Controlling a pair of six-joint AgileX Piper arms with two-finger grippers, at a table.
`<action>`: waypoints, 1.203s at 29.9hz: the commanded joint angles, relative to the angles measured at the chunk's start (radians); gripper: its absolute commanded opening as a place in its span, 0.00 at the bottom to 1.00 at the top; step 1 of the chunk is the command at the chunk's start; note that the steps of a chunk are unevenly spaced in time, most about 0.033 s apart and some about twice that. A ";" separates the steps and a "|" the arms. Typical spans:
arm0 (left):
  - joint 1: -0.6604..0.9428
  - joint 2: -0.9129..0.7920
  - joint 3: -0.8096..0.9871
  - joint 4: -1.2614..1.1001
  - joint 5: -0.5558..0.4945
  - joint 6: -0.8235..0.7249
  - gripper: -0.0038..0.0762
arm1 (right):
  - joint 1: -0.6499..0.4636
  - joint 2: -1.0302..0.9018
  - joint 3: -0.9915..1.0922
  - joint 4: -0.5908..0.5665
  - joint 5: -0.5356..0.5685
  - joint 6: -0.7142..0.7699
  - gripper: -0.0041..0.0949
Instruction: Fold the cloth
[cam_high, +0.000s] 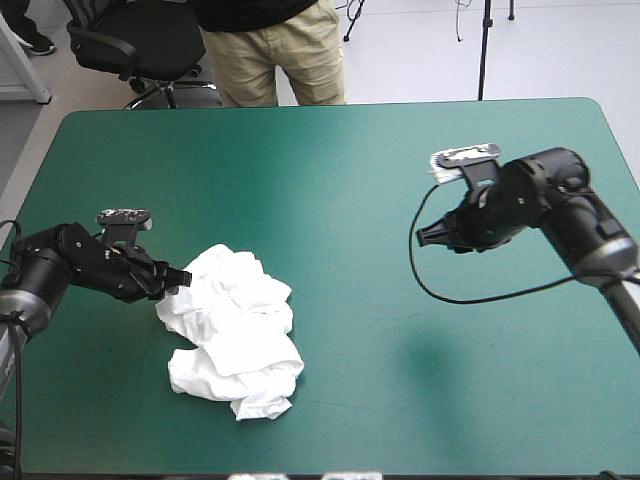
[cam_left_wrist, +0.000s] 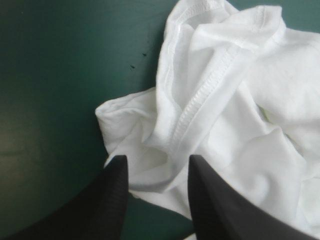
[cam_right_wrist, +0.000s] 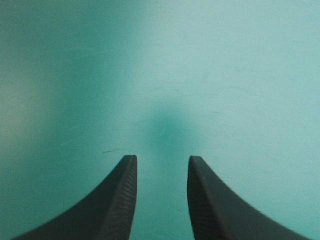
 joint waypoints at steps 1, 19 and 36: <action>-0.003 -0.023 -0.037 -0.054 0.013 0.047 0.40 | -0.026 -0.141 -0.024 -0.057 0.038 0.009 0.37; -0.317 -0.023 -0.165 0.087 0.144 0.041 0.70 | -0.029 -0.329 -0.022 -0.076 0.038 0.078 0.37; -0.509 0.224 -0.159 0.219 0.090 -0.123 0.66 | -0.029 -0.326 -0.022 -0.057 0.038 0.085 0.37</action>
